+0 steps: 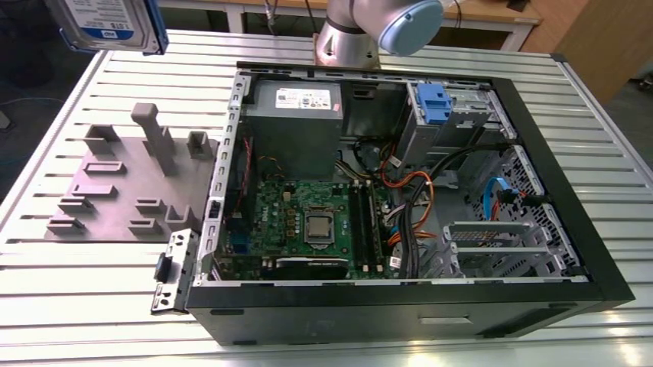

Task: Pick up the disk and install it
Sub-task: 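Pick up the disk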

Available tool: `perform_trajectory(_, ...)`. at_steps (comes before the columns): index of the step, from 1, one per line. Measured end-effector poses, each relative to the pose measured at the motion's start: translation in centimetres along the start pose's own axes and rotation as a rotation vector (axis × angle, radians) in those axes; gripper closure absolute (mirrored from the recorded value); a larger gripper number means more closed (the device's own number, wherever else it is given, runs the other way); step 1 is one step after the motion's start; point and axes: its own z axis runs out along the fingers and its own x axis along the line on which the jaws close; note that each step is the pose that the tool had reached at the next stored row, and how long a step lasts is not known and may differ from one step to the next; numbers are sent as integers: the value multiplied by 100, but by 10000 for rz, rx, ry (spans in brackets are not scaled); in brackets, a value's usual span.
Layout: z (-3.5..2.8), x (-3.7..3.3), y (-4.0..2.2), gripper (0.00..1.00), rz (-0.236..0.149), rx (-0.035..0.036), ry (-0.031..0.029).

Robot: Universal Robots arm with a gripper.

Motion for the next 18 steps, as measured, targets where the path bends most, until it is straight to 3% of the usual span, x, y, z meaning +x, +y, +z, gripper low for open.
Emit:
perform_trajectory(9,-1,-1,-67,64,-1,0,1)
perform_trajectory(18,-2,1,-89,64,0,0,0)
